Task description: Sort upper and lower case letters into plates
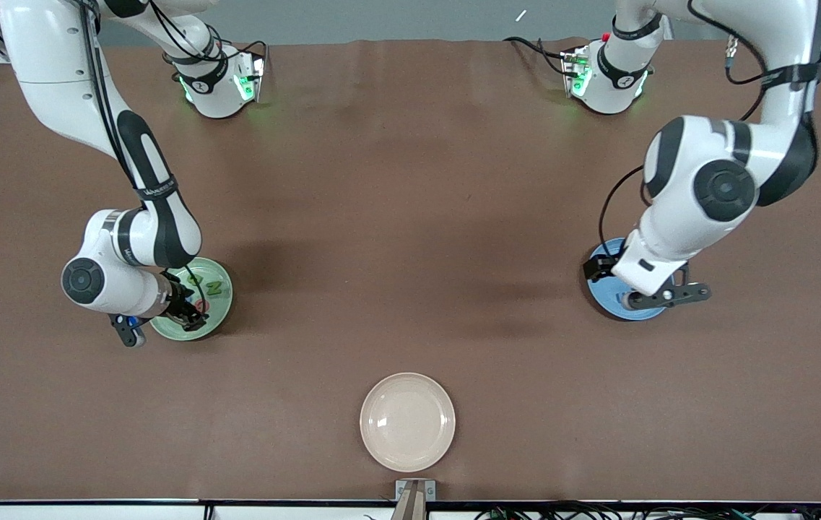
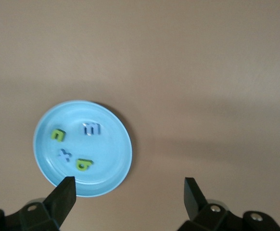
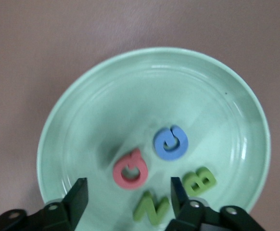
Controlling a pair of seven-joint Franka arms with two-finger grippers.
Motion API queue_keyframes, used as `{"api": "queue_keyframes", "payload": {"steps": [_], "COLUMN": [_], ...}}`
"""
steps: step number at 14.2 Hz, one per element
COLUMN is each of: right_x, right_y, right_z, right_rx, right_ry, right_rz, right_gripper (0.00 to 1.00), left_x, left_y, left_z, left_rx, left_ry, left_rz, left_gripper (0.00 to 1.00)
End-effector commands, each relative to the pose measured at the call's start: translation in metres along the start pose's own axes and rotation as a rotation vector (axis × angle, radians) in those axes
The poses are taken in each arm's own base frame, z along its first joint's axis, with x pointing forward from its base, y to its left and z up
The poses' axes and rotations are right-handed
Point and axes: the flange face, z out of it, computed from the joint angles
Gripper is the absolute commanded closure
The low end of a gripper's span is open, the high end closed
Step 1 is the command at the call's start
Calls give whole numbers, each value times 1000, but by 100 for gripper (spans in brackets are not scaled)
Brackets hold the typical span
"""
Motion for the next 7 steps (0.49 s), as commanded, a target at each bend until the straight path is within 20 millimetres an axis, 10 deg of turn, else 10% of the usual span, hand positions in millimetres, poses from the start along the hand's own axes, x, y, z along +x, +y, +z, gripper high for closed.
{"api": "queue_keyframes", "payload": {"steps": [1,7], "right_x": [-11,-6], "right_y": [1,71], "right_z": [-49,-150], "right_rx": [-44,-84], "right_ry": [-66,-119], "right_rz": [-256,-747], "right_gripper": [0,0], "left_x": [-6,-16], "left_y": [-38,-102], "left_z": [-54,-114], "left_rx": [-63,-101], "left_ry": [41,81], "left_rz": [28,63], "left_gripper": [1,1]}}
